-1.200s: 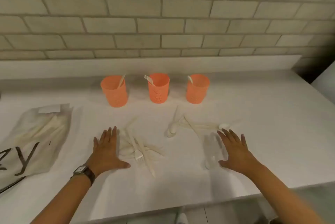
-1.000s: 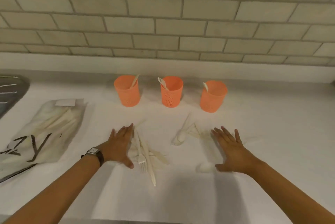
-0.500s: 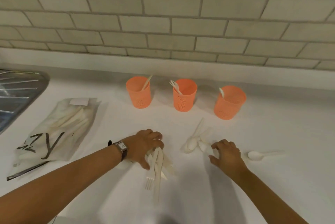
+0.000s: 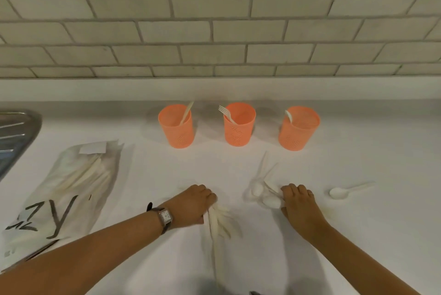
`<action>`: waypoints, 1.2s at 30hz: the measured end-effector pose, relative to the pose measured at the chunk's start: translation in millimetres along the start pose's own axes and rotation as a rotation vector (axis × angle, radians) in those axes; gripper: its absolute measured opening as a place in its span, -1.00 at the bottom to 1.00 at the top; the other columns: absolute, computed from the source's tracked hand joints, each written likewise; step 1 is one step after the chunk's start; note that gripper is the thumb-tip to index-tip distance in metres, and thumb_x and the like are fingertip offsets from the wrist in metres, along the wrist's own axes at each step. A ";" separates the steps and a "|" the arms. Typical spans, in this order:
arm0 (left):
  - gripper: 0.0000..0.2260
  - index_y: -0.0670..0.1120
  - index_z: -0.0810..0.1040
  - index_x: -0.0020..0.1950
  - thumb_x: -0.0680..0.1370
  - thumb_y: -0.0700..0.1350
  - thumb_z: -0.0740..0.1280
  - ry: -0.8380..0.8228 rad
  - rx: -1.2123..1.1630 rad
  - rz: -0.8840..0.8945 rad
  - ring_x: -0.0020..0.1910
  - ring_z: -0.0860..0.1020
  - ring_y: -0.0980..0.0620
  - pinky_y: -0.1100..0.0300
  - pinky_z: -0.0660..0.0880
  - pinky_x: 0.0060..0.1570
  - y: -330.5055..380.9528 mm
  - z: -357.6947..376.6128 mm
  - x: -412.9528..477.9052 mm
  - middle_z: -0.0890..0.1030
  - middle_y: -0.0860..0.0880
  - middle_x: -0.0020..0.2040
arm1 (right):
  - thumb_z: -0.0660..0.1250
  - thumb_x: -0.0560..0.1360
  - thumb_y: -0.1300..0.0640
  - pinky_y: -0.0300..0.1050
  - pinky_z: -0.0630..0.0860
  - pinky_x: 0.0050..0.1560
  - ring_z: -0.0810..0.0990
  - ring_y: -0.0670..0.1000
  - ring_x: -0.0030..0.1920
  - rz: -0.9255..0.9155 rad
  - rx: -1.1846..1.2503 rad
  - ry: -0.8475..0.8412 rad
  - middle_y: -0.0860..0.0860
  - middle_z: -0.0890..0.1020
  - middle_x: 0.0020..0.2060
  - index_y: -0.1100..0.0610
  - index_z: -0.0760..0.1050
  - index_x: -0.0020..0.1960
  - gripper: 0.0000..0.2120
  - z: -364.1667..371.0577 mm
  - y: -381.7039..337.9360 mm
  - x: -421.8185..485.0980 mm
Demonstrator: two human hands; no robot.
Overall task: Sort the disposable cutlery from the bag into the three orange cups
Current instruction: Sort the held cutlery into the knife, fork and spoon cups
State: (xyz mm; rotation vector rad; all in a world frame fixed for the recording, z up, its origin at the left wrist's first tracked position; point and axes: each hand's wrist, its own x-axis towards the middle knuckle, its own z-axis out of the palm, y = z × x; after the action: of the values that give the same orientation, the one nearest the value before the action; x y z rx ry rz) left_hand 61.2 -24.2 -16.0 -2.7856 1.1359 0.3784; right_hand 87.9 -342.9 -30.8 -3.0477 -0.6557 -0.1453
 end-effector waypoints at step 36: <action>-0.85 -0.13 0.47 -0.02 0.59 -0.18 0.12 0.240 -1.761 -0.727 -0.50 0.30 0.06 0.24 0.30 -0.42 33.8 -64.6 9.6 0.32 0.00 -0.45 | 0.30 0.50 0.08 -0.13 0.26 -0.27 0.41 0.05 -0.27 0.019 0.196 -0.245 0.04 0.52 -0.24 0.17 0.36 0.11 -0.74 -70.0 40.5 30.4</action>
State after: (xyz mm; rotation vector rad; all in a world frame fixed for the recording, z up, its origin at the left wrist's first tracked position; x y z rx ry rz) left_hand 56.2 -67.3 43.4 -4.2270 -0.9592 1.4683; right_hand 126.2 -370.2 41.8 -2.9046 -0.6104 0.2806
